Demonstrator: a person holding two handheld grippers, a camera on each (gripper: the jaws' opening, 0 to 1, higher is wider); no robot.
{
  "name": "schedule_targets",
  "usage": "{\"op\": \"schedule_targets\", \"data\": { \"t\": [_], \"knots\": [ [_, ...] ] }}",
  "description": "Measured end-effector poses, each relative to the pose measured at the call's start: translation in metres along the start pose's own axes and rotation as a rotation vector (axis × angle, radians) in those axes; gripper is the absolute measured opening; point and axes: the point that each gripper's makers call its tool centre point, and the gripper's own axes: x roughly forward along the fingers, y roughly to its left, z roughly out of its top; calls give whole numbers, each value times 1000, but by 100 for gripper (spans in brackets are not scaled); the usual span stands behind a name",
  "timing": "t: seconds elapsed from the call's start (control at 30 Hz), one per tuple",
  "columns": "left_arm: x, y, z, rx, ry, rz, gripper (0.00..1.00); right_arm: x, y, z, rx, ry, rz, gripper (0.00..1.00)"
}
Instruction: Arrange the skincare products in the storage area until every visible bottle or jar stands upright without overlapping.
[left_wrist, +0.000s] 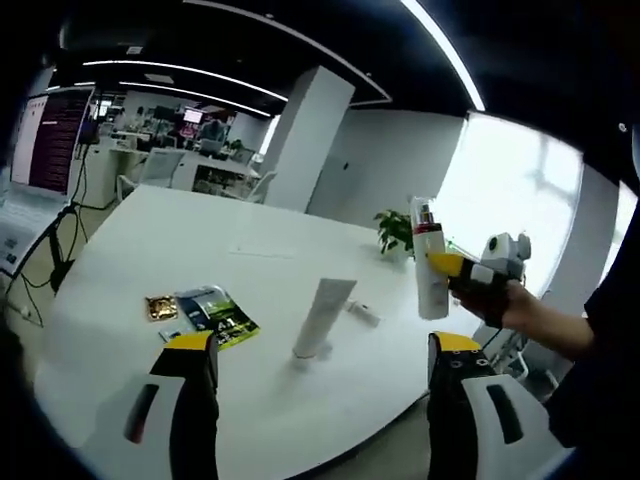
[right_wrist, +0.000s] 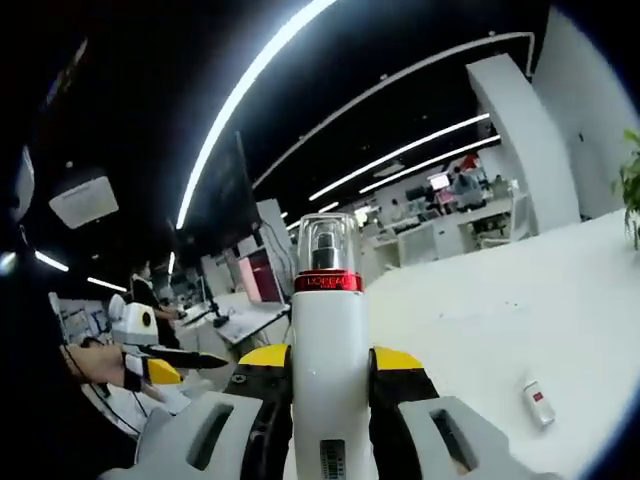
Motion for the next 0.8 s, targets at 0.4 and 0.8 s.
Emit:
{"op": "schedule_targets", "data": {
  "t": [0.4,0.8],
  "knots": [
    [5,-36,24,-44,-50,-72,77,14,49,-12,-118,18,37,19],
    [15,-68,38,-111,-78,-166,76,26,93,-25,-323,89,62,19]
  ]
}}
